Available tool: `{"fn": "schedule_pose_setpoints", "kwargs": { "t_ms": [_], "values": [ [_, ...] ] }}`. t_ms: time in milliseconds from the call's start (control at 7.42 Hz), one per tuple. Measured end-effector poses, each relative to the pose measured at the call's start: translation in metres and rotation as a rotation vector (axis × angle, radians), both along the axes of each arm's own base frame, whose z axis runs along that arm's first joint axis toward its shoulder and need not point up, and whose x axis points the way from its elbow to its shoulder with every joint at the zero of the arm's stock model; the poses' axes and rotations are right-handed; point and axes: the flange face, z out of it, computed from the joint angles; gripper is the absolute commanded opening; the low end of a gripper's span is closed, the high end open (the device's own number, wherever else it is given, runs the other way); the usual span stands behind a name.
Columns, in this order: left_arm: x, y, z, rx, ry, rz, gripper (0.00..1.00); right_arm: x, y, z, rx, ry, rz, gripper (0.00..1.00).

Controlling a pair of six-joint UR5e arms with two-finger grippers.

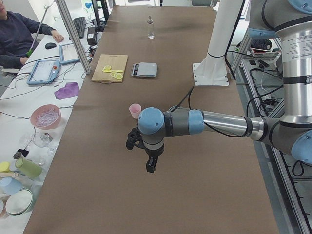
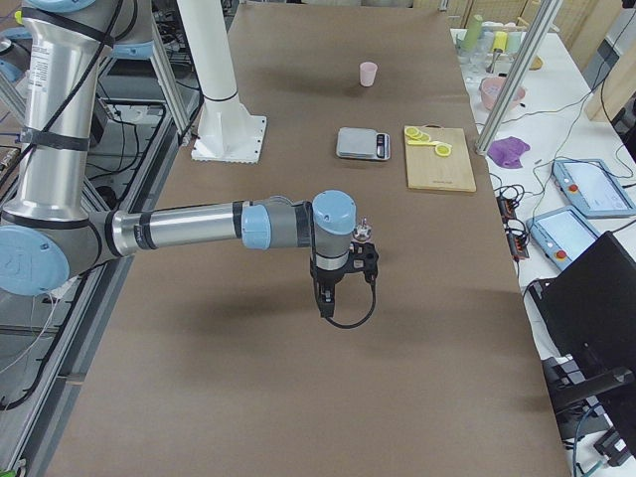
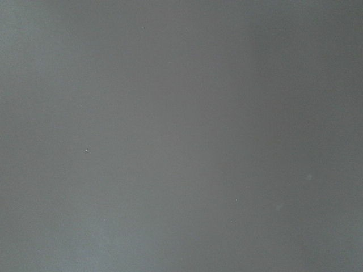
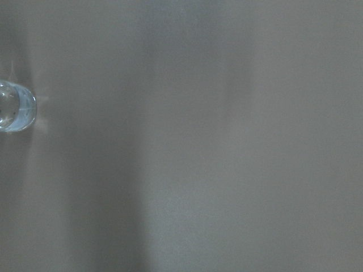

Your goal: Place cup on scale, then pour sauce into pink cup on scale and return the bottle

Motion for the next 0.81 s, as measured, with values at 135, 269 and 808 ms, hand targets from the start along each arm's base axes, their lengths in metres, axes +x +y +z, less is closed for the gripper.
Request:
{"fn": "schedule_pose_setpoints", "kwargs": {
  "t_ms": [135,269,808],
  "values": [
    [0.0,-0.009,-0.006,0.045,-0.002,-0.003,0.98,-0.002,-0.012,-0.013,0.029,-0.003,0.0,1.0],
    [-0.001,-0.019,-0.015,0.112,-0.006,-0.005,0.98,-0.004,-0.026,-0.03,0.069,-0.006,0.0,1.0],
    [-0.003,-0.045,-0.016,0.339,-0.02,-0.035,0.98,-0.007,-0.054,-0.06,0.146,-0.015,-0.002,1.0]
  ]
}}
